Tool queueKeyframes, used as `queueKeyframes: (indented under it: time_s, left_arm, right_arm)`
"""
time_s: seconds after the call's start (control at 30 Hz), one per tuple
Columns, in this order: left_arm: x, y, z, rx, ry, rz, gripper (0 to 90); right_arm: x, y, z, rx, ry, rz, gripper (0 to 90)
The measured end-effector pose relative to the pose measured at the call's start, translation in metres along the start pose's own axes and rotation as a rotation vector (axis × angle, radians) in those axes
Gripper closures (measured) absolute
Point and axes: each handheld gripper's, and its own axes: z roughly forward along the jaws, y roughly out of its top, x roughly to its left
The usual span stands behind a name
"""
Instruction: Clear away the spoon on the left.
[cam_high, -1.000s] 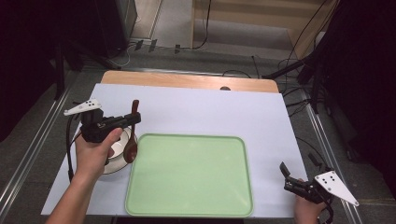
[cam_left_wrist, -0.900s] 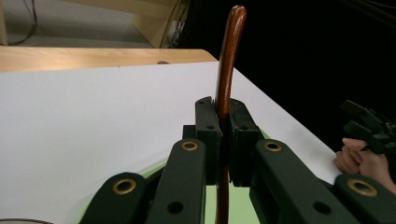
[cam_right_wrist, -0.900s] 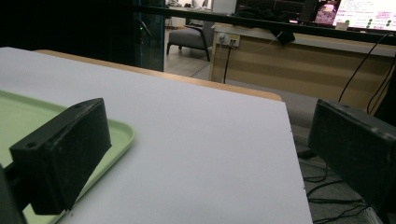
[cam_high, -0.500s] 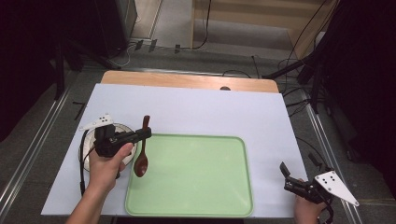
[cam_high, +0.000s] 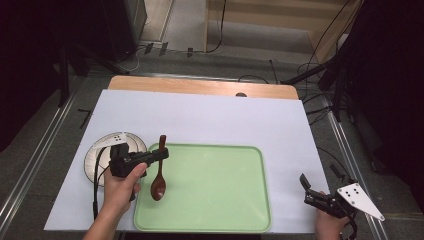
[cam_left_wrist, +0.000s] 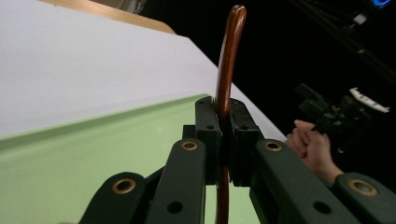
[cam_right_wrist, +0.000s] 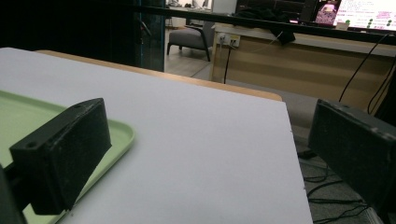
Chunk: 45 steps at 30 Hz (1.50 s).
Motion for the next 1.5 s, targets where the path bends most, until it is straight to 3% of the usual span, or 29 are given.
queueKeyframes:
  time_s: [0.1, 0.4, 0.47, 0.8, 1.2, 1.5]
  left_arm:
    - [0.003, -0.006, 0.002, 0.003, -0.011, -0.005, 85.6]
    - [0.01, -0.017, 0.002, 0.015, 0.024, -0.017, 85.2]
    - [0.012, -0.02, 0.003, 0.019, 0.003, -0.023, 85.1]
    - [0.019, -0.032, 0.009, 0.044, 0.022, -0.027, 80.4]
    - [0.018, -0.034, 0.012, 0.051, 0.047, 0.018, 52.4]
    - [0.015, -0.036, 0.014, 0.078, 0.07, 0.064, 38.6]
  right_arm:
    - [0.0, 0.0, 0.0, -0.003, 0.001, -0.001, 0.0]
    - [0.0, 0.0, 0.0, -0.001, 0.0, 0.0, 0.0]
    - [0.0, 0.0, 0.0, 0.0, 0.001, -0.001, 0.0]
    - [-0.001, 0.0, -0.001, -0.004, 0.006, 0.001, 0.0]
    - [0.0, 0.0, 0.0, -0.001, 0.004, 0.0, 0.0]
    - [-0.001, 0.0, -0.001, -0.003, 0.006, 0.0, 0.0]
